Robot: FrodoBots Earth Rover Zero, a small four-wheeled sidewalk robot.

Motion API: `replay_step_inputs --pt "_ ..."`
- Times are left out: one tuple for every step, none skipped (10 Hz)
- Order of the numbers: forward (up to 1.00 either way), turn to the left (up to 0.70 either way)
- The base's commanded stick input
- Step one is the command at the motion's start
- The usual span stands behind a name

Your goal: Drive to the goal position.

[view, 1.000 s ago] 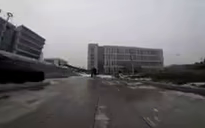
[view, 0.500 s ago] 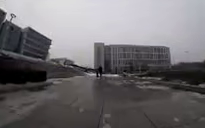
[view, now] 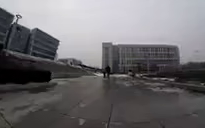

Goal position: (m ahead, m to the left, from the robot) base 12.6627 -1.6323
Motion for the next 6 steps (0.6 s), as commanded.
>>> replay_step_inputs --pt "1.0 0.27" --pt "1.0 0.27" --pt "1.0 0.27" --pt "1.0 0.27" --pt "1.0 0.27" --pt "1.0 0.27"
